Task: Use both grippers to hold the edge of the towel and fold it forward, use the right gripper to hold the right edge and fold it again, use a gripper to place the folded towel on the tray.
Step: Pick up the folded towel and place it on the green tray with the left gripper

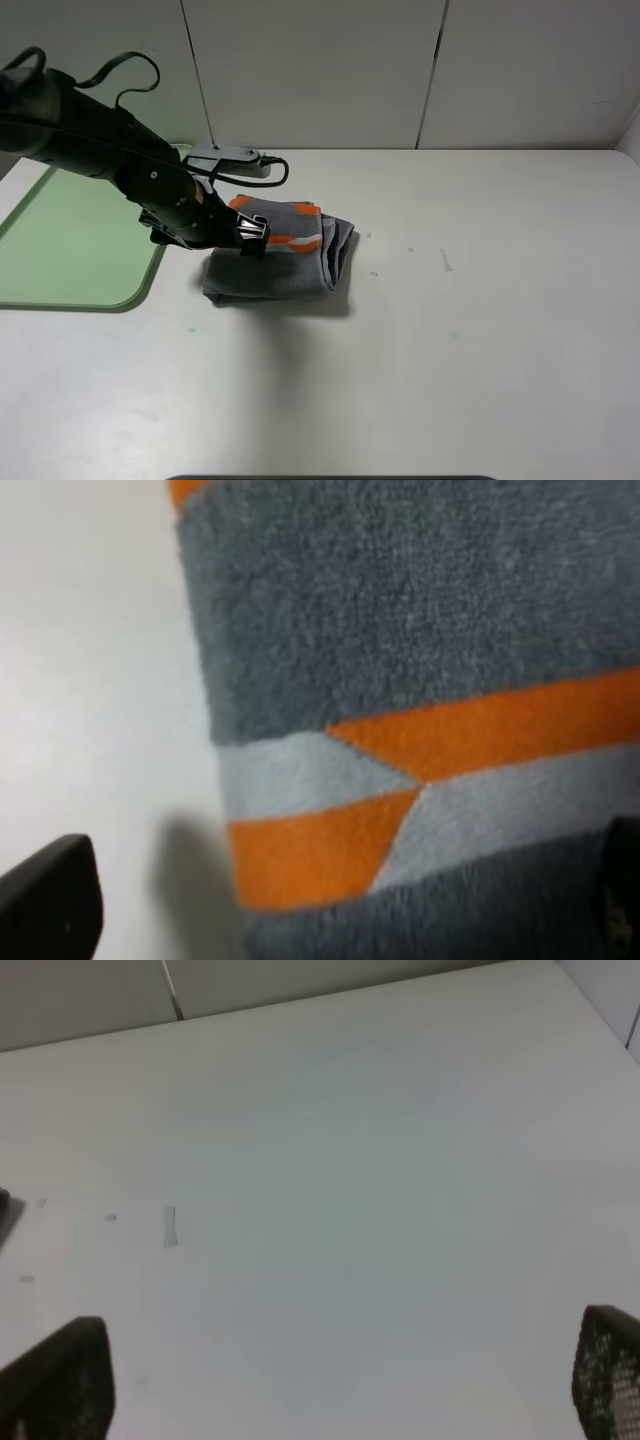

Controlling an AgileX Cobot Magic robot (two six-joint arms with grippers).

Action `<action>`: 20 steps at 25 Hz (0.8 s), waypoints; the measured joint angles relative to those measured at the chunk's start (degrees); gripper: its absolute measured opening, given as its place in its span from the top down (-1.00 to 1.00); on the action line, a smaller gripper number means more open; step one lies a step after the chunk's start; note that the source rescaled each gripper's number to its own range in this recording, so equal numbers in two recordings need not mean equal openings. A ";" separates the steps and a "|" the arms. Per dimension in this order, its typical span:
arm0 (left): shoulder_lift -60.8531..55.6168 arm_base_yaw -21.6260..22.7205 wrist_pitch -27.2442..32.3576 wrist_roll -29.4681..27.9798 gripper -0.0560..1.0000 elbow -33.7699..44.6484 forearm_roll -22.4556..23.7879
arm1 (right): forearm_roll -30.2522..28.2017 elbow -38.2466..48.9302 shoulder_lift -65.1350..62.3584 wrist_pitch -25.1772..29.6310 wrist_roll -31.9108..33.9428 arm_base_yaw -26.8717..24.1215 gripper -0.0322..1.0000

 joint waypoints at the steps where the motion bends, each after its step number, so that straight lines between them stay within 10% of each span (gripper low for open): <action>1: 0.94 0.00 -0.87 0.00 -1.00 0.00 -0.33 | 0.00 0.00 0.00 0.00 0.00 0.00 -1.00; 12: 3.94 0.00 -6.03 -0.80 -0.94 -0.05 -0.96 | 0.00 0.00 0.00 0.00 0.00 0.00 -1.00; 20: 4.36 -0.06 -8.47 -1.13 0.23 -0.05 -1.24 | 0.00 0.00 0.00 0.00 0.00 0.00 -1.00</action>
